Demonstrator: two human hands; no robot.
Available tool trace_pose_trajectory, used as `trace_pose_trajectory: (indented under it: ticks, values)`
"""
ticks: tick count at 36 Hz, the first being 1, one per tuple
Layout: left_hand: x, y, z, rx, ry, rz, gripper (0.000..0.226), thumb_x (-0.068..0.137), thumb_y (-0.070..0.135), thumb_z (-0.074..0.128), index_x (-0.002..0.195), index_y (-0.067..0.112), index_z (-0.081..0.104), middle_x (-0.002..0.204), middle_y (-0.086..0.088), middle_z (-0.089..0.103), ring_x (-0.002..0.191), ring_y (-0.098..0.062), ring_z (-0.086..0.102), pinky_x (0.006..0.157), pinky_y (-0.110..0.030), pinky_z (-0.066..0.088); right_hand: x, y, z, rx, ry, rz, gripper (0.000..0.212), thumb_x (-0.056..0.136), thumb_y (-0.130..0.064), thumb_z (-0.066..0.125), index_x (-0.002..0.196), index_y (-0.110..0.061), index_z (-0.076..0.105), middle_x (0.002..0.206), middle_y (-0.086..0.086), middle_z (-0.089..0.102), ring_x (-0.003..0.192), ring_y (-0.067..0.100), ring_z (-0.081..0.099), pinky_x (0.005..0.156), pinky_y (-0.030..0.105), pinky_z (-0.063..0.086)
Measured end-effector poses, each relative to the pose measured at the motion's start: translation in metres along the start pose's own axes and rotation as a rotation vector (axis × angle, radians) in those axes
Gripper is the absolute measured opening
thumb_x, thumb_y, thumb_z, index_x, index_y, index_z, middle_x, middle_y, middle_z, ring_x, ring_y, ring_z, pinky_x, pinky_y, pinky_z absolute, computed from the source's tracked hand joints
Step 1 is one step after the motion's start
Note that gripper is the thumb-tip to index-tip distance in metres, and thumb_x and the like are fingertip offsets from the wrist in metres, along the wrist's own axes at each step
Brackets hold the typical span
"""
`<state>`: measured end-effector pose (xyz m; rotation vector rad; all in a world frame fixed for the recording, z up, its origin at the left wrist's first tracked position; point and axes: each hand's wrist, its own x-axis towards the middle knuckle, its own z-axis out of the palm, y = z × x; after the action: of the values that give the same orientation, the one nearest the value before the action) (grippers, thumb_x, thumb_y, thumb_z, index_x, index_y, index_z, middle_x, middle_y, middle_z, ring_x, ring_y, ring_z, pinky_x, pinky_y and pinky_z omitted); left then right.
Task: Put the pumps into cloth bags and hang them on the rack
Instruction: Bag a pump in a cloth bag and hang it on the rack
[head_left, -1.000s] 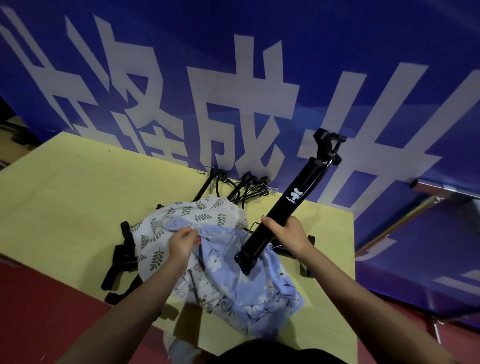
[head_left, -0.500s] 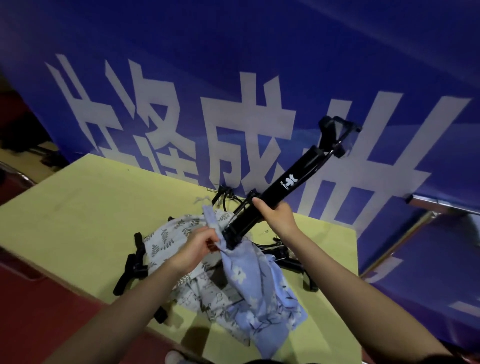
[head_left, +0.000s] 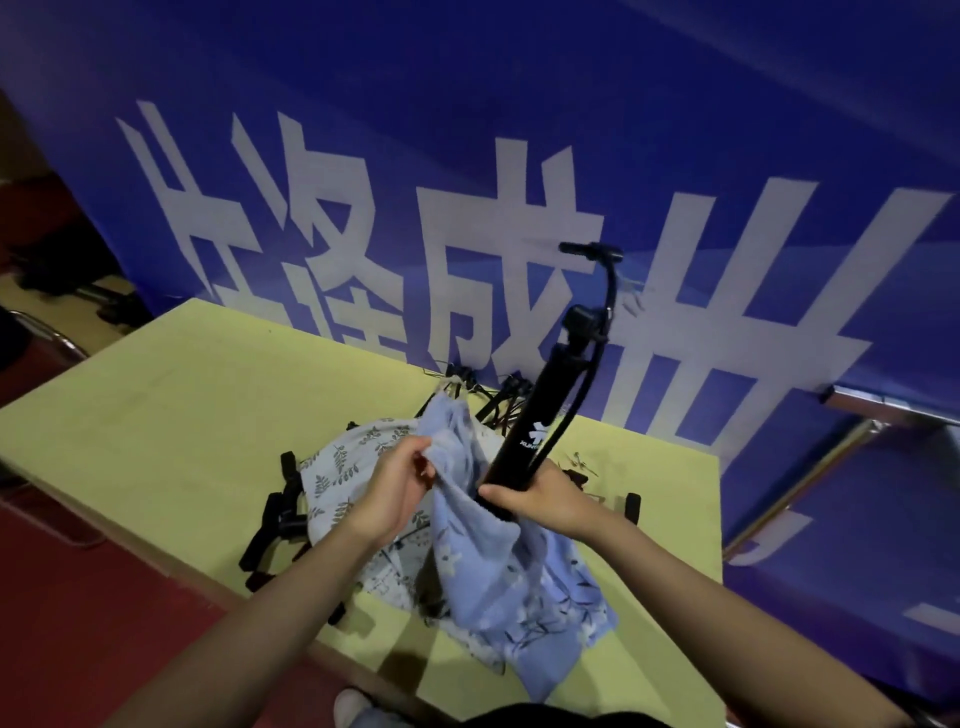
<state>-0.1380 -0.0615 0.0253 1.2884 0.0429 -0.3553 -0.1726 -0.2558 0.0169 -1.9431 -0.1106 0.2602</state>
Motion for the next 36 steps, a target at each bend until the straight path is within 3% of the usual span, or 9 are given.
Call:
trace_pose_trajectory:
  ticks: [3, 7, 11, 17, 21, 29, 32, 34, 36]
  values:
    - [0.001, 0.003, 0.014, -0.060, 0.010, -0.007, 0.031, 0.101, 0.011, 0.033, 0.089, 0.005, 0.061, 0.069, 0.000, 0.071, 0.075, -0.014, 0.064, 0.079, -0.028, 0.047, -0.004, 0.002, 0.001, -0.098, -0.047, 0.007, 0.025, 0.086, -0.028, 0.072, 0.095, -0.006, 0.065, 0.089, 0.007, 0.066, 0.077, 0.006, 0.061, 0.071, 0.019, 0.048]
    - [0.003, 0.004, 0.020, -0.175, 0.058, -0.090, 0.030, 0.099, 0.013, 0.035, 0.085, 0.006, 0.061, 0.067, -0.003, 0.068, 0.074, -0.017, 0.062, 0.074, -0.028, 0.046, -0.005, 0.002, -0.002, -0.110, -0.062, 0.016, 0.026, 0.086, -0.032, 0.072, 0.095, -0.009, 0.064, 0.087, 0.003, 0.065, 0.078, 0.008, 0.061, 0.073, 0.024, 0.049]
    - [0.007, 0.010, 0.015, -0.175, 0.038, -0.237, 0.028, 0.093, 0.014, 0.036, 0.107, -0.001, 0.055, 0.097, -0.021, 0.061, 0.087, -0.026, 0.061, 0.089, -0.038, 0.048, -0.006, 0.001, -0.010, -0.121, -0.074, 0.041, 0.012, 0.086, -0.031, 0.072, 0.083, -0.028, 0.061, 0.081, -0.009, 0.062, 0.072, -0.003, 0.059, 0.066, 0.012, 0.046]
    - [0.007, 0.018, 0.022, -0.009, -0.154, -0.250, 0.032, 0.091, 0.006, 0.038, 0.077, 0.002, 0.066, 0.074, -0.013, 0.069, 0.067, -0.021, 0.066, 0.066, -0.028, 0.055, -0.009, 0.009, -0.018, -0.283, -0.106, 0.067, 0.024, 0.083, -0.042, 0.071, 0.077, -0.024, 0.056, 0.074, -0.005, 0.057, 0.068, 0.008, 0.055, 0.064, 0.022, 0.041]
    - [0.010, 0.023, 0.022, 0.194, -0.248, -0.213, 0.016, 0.087, 0.014, 0.065, 0.093, 0.000, 0.071, 0.089, -0.017, 0.072, 0.074, -0.022, 0.070, 0.068, -0.026, 0.057, -0.012, 0.013, -0.022, -0.368, -0.125, 0.053, 0.019, 0.084, -0.044, 0.069, 0.086, -0.027, 0.060, 0.089, 0.004, 0.068, 0.082, 0.018, 0.064, 0.074, 0.033, 0.050]
    - [0.014, 0.024, 0.030, 0.375, -0.001, -0.069, 0.019, 0.097, 0.016, 0.050, 0.088, 0.012, 0.067, 0.075, 0.003, 0.070, 0.078, -0.019, 0.063, 0.067, -0.026, 0.047, -0.018, 0.019, -0.027, -0.384, -0.119, 0.067, 0.032, 0.085, -0.044, 0.069, 0.087, -0.013, 0.060, 0.088, 0.014, 0.065, 0.079, 0.021, 0.061, 0.066, 0.029, 0.044]
    - [0.014, 0.024, 0.037, 0.294, 0.015, -0.046, 0.016, 0.100, 0.021, 0.047, 0.101, 0.019, 0.063, 0.088, 0.010, 0.064, 0.088, -0.011, 0.061, 0.085, -0.027, 0.044, -0.019, 0.016, -0.028, -0.377, -0.122, 0.053, 0.038, 0.084, -0.046, 0.069, 0.094, -0.010, 0.063, 0.092, 0.015, 0.066, 0.079, 0.020, 0.061, 0.067, 0.031, 0.046]
    - [0.013, 0.022, 0.043, 0.246, 0.032, -0.035, 0.020, 0.101, 0.026, 0.046, 0.108, 0.012, 0.059, 0.092, -0.001, 0.066, 0.090, -0.020, 0.063, 0.093, -0.034, 0.043, -0.020, 0.013, -0.028, -0.381, -0.148, 0.039, 0.037, 0.085, -0.044, 0.068, 0.097, -0.010, 0.062, 0.088, 0.013, 0.064, 0.076, 0.018, 0.059, 0.066, 0.030, 0.045]
    - [0.011, 0.021, 0.050, 0.159, 0.052, -0.046, 0.022, 0.101, 0.025, 0.045, 0.102, 0.005, 0.054, 0.077, -0.015, 0.063, 0.070, -0.027, 0.064, 0.077, -0.036, 0.052, -0.021, 0.011, -0.026, -0.392, -0.188, 0.022, 0.030, 0.086, -0.040, 0.068, 0.091, -0.012, 0.061, 0.079, 0.005, 0.059, 0.070, 0.014, 0.054, 0.064, 0.027, 0.042]
